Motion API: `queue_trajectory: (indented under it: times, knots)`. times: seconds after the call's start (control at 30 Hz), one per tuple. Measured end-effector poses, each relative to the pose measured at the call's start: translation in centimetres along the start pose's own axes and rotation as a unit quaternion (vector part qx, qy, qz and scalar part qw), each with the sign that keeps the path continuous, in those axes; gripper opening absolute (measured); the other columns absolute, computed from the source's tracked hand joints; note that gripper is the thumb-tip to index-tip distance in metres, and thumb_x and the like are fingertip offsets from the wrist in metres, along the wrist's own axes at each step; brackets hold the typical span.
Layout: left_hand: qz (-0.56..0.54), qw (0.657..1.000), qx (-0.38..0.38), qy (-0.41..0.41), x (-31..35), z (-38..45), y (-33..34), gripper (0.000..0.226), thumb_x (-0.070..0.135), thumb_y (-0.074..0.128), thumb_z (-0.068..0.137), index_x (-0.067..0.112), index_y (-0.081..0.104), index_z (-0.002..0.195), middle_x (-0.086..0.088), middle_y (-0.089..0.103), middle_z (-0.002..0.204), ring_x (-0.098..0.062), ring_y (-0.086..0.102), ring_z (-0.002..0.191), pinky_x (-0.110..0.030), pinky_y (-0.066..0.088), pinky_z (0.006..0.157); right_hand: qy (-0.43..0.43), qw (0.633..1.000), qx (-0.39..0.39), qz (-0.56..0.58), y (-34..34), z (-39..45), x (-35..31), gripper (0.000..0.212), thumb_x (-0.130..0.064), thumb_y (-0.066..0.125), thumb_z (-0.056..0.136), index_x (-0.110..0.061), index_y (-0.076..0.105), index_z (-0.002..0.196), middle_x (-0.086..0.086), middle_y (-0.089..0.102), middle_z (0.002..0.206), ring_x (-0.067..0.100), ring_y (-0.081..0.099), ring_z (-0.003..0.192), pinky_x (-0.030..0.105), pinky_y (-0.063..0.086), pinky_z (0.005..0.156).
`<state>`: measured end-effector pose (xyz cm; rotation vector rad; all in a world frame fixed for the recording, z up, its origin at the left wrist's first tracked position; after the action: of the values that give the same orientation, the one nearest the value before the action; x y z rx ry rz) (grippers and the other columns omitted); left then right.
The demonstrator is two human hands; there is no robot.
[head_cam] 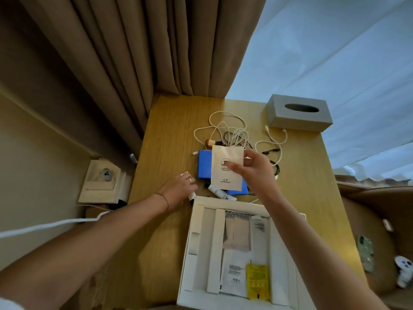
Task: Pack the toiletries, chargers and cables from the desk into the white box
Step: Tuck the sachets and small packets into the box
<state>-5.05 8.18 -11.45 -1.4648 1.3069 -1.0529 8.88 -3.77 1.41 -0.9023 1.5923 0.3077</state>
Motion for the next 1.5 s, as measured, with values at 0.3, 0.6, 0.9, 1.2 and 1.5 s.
queue_trajectory:
  times: [0.3, 0.6, 0.9, 1.2, 1.5]
  knots:
    - [-0.065, 0.993, 0.027, -0.099, -2.5, -0.9, 0.6, 0.025, 0.028, 0.068, 0.088, 0.027, 0.061, 0.111, 0.005, 0.060, 0.106, -0.013, 0.056, 0.097, -0.028, 0.047, 0.086, 0.029, 0.998, 0.018, 0.058, -3.2, -6.5, 2.1, 0.017, -0.013, 0.077, 0.087, -0.018, 0.074, 0.103, -0.002, 0.080, 0.093, 0.015, 0.077, 0.086, 0.028, 0.062, 0.068]
    - [-0.336, 0.887, 0.175, -0.264, -3.9, -7.1, -2.2, 0.030, 0.034, 0.066, 0.091, 0.023, 0.059, 0.118, 0.007, 0.061, 0.100, -0.009, 0.060, 0.080, -0.028, 0.054, 0.064, 0.015, 0.961, 0.139, -0.240, -7.6, -12.6, 5.3, 0.018, -0.025, 0.080, 0.082, -0.033, 0.065, 0.076, -0.012, 0.067, 0.067, -0.001, 0.065, 0.061, 0.015, 0.046, 0.047]
    - [-0.447, 0.791, 0.307, -0.283, -0.8, -12.3, -8.6, 0.047, 0.035, 0.066, 0.092, 0.027, 0.049, 0.136, 0.009, 0.061, 0.100, -0.003, 0.060, 0.083, -0.016, 0.046, 0.062, 0.011, 0.886, 0.109, -0.450, -6.3, -13.4, 9.3, 0.033, -0.008, 0.057, 0.088, -0.024, 0.042, 0.064, -0.009, 0.050, 0.059, 0.013, 0.051, 0.053, 0.024, 0.037, 0.047]
    - [-0.447, 0.802, 0.329, -0.222, 3.7, -14.6, -14.5, 0.056, 0.032, 0.067, 0.092, 0.037, 0.042, 0.142, 0.009, 0.061, 0.101, -0.005, 0.062, 0.083, -0.018, 0.053, 0.064, -0.035, 0.820, 0.030, -0.571, -2.6, -11.4, 11.7, 0.036, 0.002, 0.058, 0.083, -0.006, 0.060, 0.119, 0.008, 0.072, 0.076, 0.027, 0.059, 0.054, 0.028, 0.031, 0.047]
    - [-0.372, 0.896, 0.169, -0.172, 10.0, -12.2, -12.0, 0.040, 0.032, 0.073, 0.085, 0.042, 0.048, 0.116, 0.017, 0.061, 0.087, -0.003, 0.062, 0.064, -0.024, 0.058, 0.056, -0.018, 0.852, 0.004, -0.523, -1.9, -11.3, 13.3, 0.023, -0.021, 0.044, 0.101, -0.014, 0.056, 0.119, 0.005, 0.071, 0.086, 0.024, 0.062, 0.064, 0.032, 0.046, 0.054]
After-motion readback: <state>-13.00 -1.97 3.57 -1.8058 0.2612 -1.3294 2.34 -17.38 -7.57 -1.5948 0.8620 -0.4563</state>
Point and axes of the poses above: each hand's wrist, its own z-axis towards the middle knuckle, its own y-axis out of the palm, x = y × z, the point moved 9 cm from there along z, towards the middle knuckle
